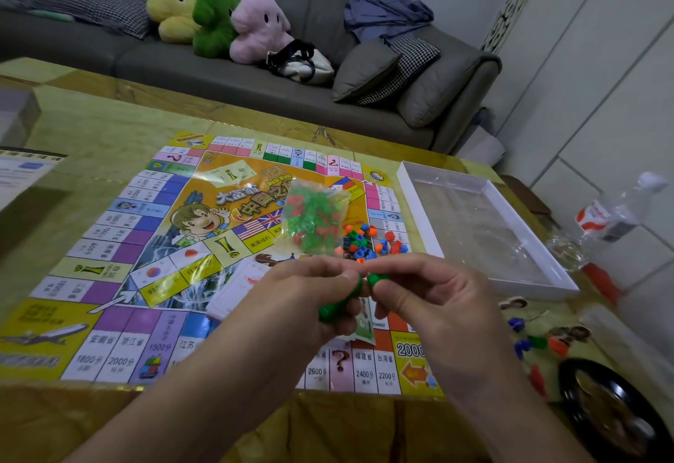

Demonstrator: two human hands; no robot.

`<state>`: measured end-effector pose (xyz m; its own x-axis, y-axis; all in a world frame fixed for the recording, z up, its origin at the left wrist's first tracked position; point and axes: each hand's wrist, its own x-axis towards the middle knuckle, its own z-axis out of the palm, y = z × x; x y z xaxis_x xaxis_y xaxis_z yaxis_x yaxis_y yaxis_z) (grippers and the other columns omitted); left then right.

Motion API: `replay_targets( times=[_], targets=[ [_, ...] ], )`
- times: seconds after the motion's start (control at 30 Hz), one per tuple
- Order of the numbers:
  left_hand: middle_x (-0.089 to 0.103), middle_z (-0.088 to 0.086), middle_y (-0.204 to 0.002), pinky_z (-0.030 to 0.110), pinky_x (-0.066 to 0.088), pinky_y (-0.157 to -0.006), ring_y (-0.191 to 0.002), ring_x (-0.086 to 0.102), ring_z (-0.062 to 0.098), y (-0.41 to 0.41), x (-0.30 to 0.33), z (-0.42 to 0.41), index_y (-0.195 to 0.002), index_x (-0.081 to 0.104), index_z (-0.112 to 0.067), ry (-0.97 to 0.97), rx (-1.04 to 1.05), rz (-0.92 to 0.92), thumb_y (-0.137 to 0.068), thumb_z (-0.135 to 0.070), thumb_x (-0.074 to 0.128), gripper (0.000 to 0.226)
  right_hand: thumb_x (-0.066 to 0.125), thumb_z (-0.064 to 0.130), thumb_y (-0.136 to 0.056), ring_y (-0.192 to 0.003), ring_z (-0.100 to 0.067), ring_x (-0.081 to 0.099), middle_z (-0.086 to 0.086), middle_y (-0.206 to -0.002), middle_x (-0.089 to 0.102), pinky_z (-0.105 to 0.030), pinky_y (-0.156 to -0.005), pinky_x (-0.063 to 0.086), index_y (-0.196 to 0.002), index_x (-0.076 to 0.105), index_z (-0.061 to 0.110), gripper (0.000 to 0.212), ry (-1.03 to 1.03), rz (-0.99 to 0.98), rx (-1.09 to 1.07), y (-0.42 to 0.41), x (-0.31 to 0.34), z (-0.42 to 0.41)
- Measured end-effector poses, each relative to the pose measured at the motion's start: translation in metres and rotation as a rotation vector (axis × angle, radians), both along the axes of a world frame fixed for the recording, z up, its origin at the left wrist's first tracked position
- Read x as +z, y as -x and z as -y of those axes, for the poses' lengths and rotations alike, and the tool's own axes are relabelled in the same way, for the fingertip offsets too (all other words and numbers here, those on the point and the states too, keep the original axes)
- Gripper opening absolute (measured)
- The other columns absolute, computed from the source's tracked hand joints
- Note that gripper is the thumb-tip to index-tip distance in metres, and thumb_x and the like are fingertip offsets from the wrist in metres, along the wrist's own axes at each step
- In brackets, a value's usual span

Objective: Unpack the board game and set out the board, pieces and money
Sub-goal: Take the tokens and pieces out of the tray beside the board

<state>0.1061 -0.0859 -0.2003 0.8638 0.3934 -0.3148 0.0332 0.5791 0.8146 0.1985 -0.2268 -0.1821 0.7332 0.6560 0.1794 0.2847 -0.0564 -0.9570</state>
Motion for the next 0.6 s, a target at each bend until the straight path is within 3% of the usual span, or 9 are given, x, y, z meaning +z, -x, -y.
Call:
replay_targets(
  times=[0.07, 0.23, 0.33, 0.5, 0.6],
  targets=[
    [0.063, 0.016, -0.079, 0.027, 0.050, -0.057, -0.072, 0.058, 0.023, 0.002, 0.001, 0.001, -0.099, 0.072, 0.006, -0.029, -0.019, 0.019, -0.093, -0.003, 0.064, 0.013, 0.075, 0.023, -0.076, -0.083, -0.019, 0.075, 0.001, -0.090, 0.081, -0.029, -0.073, 0.062, -0.091, 0.084, 0.032, 0.020, -0.035, 0.010, -0.002, 0.003, 0.001, 0.000],
    [0.062, 0.011, -0.076, 0.026, 0.050, -0.059, -0.070, 0.059, 0.019, 0.003, 0.000, 0.002, -0.090, 0.076, 0.000, -0.078, -0.032, 0.020, -0.072, -0.020, 0.075, 0.027, 0.081, 0.007, -0.085, -0.097, -0.019, 0.075, 0.004, -0.095, 0.079, -0.033, -0.075, 0.064, -0.092, 0.081, 0.031, 0.025, -0.026, 0.123, -0.030, 0.002, -0.008, -0.001],
    [0.060, 0.011, -0.074, 0.025, 0.050, -0.060, -0.069, 0.058, 0.019, 0.002, -0.003, 0.000, -0.090, 0.078, 0.000, -0.120, -0.014, -0.019, -0.077, -0.016, 0.077, 0.021, 0.083, 0.010, -0.085, -0.095, -0.017, 0.075, 0.009, -0.095, 0.078, -0.037, -0.073, 0.065, -0.093, 0.081, 0.031, 0.023, 0.039, 0.203, -0.064, 0.002, -0.012, 0.000],
    [0.072, 0.002, -0.076, 0.033, 0.049, -0.067, -0.066, 0.057, 0.017, 0.003, -0.006, -0.003, -0.088, 0.082, -0.016, -0.324, 0.049, -0.099, -0.082, -0.018, 0.084, 0.006, 0.084, 0.011, -0.086, -0.094, -0.010, 0.072, 0.019, -0.094, 0.075, -0.024, -0.070, 0.061, -0.096, 0.080, 0.032, 0.023, 0.173, 0.470, -0.085, -0.001, -0.015, 0.002],
    [0.079, -0.004, -0.083, 0.028, 0.050, -0.067, -0.061, 0.063, 0.003, 0.006, -0.002, -0.001, -0.087, 0.082, -0.021, -0.458, 0.063, -0.128, -0.080, -0.023, 0.085, 0.008, 0.084, 0.009, -0.087, -0.092, -0.008, 0.070, 0.018, -0.094, 0.073, -0.020, -0.070, 0.059, -0.098, 0.079, 0.027, 0.022, 0.204, 0.616, -0.054, -0.003, -0.015, 0.003]
  ],
)
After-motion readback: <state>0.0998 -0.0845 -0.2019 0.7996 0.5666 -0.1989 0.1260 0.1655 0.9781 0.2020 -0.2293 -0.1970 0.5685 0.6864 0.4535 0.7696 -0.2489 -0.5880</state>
